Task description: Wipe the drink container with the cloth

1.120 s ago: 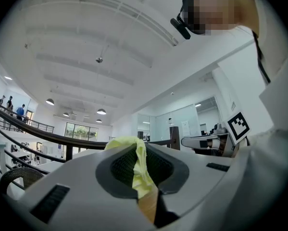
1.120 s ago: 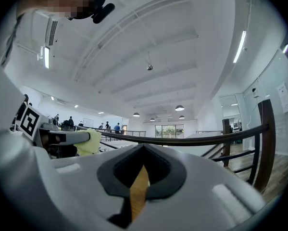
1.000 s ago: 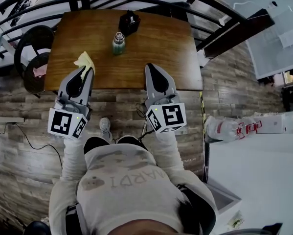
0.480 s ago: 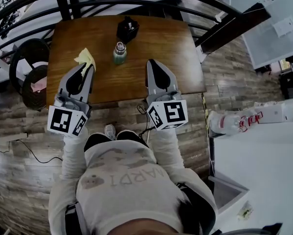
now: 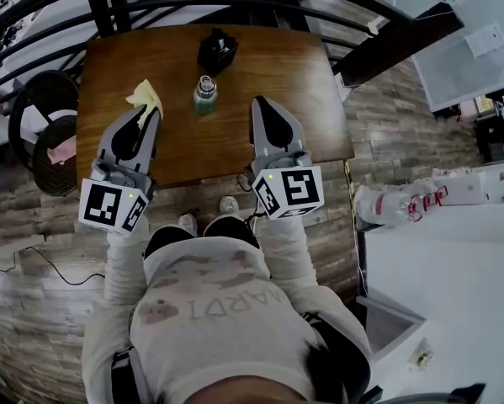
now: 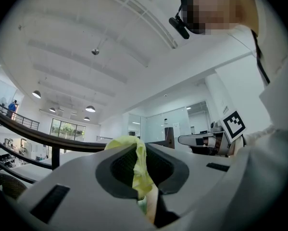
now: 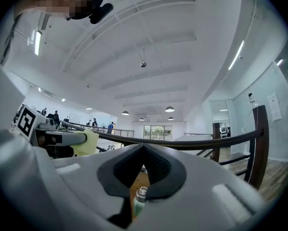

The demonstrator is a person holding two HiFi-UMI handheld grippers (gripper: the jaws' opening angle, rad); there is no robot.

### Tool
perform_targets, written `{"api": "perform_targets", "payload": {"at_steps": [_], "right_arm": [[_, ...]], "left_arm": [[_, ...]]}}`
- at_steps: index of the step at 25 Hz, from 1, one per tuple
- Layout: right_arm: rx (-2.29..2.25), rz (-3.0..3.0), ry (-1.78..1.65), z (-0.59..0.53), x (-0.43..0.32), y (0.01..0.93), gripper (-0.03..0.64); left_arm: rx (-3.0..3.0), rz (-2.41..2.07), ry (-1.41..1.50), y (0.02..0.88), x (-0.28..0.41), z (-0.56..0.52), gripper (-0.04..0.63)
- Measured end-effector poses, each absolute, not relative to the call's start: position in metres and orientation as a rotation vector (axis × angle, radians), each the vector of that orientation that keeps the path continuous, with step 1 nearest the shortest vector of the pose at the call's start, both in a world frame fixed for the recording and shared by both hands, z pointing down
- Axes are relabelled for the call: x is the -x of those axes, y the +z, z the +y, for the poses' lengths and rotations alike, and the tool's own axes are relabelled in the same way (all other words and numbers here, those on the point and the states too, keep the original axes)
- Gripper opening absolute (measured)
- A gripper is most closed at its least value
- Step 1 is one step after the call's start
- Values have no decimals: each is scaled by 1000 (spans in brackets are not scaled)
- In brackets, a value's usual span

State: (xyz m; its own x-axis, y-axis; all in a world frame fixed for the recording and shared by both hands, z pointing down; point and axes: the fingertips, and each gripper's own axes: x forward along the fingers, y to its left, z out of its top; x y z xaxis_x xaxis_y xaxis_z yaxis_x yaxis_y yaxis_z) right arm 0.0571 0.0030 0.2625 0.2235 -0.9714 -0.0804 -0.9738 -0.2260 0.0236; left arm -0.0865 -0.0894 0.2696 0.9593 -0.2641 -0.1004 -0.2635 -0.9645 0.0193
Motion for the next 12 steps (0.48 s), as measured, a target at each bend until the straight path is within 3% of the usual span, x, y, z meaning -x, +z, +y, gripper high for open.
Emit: {"api": "perform_targets", "payload": {"at_steps": [12], "right_arm": [[2317,2174,45,-56,-94,280,11]], "left_arm": [[-3055,-604,-135,279,53,-117,29]]}}
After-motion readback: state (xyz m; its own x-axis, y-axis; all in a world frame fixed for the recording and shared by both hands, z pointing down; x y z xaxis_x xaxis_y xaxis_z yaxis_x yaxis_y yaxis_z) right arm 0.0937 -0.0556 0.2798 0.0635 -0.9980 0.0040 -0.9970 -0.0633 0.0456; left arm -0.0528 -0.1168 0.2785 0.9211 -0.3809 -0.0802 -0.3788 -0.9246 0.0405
